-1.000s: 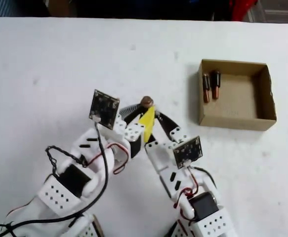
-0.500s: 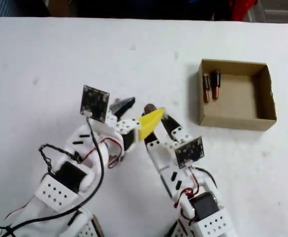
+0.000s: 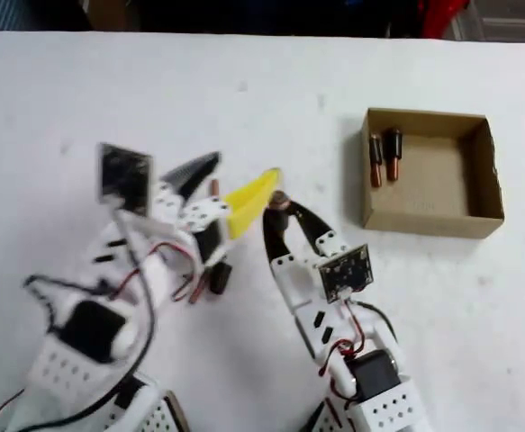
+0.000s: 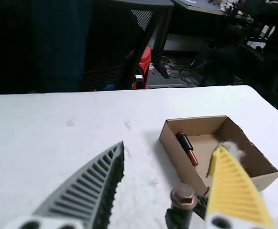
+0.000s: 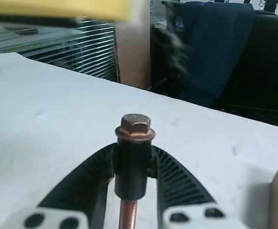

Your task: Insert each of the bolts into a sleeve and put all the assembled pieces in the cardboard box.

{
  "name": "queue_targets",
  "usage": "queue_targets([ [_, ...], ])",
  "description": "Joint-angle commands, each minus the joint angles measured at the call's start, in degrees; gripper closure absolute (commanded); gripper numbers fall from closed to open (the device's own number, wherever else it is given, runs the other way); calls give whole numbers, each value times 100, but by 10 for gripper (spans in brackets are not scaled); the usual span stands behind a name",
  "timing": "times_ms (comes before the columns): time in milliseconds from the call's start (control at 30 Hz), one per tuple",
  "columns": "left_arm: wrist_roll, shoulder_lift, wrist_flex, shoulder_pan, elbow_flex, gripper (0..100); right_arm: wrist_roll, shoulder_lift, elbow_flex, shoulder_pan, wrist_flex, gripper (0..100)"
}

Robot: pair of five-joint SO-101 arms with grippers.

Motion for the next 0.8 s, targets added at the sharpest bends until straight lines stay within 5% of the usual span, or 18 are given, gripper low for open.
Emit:
queue_targets([
  [0, -79, -743, 932, -356, -545, 735, -26, -57, 44, 338, -57, 982],
  [200, -879, -1604, 1723, -954, -545, 981, -18, -57, 44, 426, -13, 982],
  [767, -1336, -3196, 3569, -2290, -229, 976, -18, -57, 44, 435, 171, 982],
])
